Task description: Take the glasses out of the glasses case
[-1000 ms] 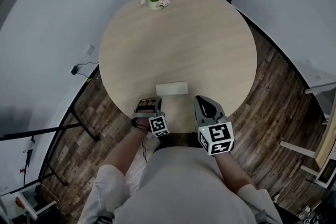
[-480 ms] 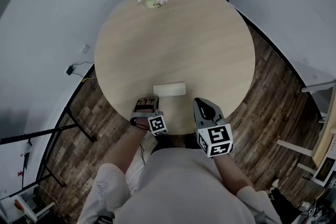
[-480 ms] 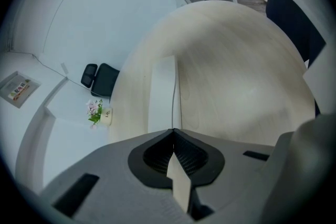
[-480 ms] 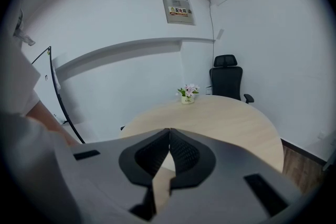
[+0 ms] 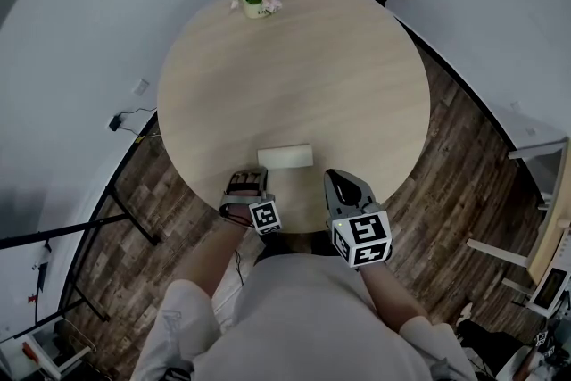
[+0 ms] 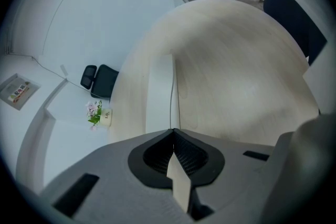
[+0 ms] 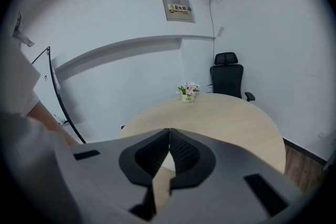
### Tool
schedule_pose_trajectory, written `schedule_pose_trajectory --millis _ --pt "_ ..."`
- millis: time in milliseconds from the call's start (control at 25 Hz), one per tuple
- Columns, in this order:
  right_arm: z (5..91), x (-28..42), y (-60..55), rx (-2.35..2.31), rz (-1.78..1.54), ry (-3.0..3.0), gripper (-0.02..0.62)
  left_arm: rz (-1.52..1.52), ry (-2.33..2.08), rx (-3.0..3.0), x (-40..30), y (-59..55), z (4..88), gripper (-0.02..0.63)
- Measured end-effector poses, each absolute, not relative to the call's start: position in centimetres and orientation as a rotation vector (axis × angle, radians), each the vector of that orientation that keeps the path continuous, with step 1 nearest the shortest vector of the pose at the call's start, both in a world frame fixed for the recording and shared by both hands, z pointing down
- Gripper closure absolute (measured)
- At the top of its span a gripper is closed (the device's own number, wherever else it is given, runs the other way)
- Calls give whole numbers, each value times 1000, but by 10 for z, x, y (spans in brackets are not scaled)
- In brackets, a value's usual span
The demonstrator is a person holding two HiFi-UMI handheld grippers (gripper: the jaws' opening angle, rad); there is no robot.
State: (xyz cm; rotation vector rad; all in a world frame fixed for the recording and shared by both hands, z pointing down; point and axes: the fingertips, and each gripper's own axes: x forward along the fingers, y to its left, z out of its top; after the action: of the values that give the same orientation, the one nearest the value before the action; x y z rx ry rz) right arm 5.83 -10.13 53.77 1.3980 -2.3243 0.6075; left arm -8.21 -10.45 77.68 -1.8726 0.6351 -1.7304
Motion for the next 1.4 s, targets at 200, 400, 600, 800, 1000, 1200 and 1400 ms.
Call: schedule_pose_trajectory --millis 200,400,600,800,1000,1200,1400 --pt "539 49 -103 1341 528 -2326 581 -1731 626 -1875 -83 -105 777 597" --pt "544 38 -101 1232 378 -2304 581 -1734 604 -1873 -82 -105 777 598" --pt "560 24 -102 1018 151 -2257 581 -1723 576 -1871 -82 -107 776 598" --pt "588 21 -103 889 90 -2226 581 -1726 547 -1875 -82 -103 777 598" --pt "614 16 -105 731 -148 -2122 581 -1716 548 -1864 -82 -105 777 598" --pt "637 9 -103 575 -307 -2026 580 -1710 545 -1871 -82 -105 777 597" --pt "663 7 -99 442 -370 -1950 578 -1698 538 -1870 -81 -105 776 597"
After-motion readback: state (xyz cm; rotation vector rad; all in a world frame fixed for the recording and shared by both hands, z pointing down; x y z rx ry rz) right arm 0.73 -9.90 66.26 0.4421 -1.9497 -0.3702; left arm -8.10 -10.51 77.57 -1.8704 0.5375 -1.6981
